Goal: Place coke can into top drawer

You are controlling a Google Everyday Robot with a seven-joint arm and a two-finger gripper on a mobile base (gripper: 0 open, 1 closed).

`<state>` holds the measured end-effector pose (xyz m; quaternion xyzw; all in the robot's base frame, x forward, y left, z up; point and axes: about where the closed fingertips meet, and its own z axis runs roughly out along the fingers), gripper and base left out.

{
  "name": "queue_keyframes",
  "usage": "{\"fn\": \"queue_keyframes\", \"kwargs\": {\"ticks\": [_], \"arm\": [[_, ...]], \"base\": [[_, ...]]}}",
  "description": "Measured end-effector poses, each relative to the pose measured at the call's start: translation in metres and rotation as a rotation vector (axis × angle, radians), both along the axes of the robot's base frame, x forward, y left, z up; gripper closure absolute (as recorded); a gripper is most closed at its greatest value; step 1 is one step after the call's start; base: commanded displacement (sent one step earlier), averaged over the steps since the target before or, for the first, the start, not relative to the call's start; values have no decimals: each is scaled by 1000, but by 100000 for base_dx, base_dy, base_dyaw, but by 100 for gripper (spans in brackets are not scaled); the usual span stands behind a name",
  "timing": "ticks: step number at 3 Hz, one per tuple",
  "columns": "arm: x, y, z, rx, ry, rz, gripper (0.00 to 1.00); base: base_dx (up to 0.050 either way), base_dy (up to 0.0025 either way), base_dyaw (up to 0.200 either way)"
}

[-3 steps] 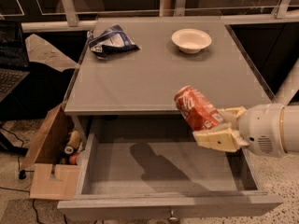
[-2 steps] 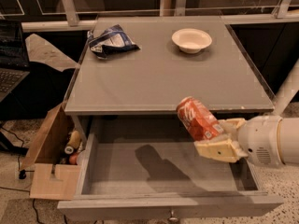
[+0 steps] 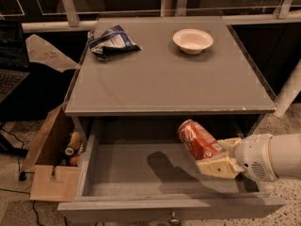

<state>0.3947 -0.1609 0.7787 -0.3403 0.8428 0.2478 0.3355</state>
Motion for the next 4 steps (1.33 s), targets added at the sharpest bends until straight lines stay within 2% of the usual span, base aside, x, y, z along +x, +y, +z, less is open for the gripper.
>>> {"fn": "queue_keyframes", "kwargs": {"ticks": [1, 2, 3, 4], "arm": [[0, -1, -27, -3, 53, 2, 100], [0, -1, -27, -3, 54, 2, 100], [-2, 5, -45, -4, 86, -13, 100], [3, 13, -80, 3, 135, -22, 100]], "base": [[0, 0, 0], [0, 0, 0], [0, 0, 0], [0, 0, 0]]}}
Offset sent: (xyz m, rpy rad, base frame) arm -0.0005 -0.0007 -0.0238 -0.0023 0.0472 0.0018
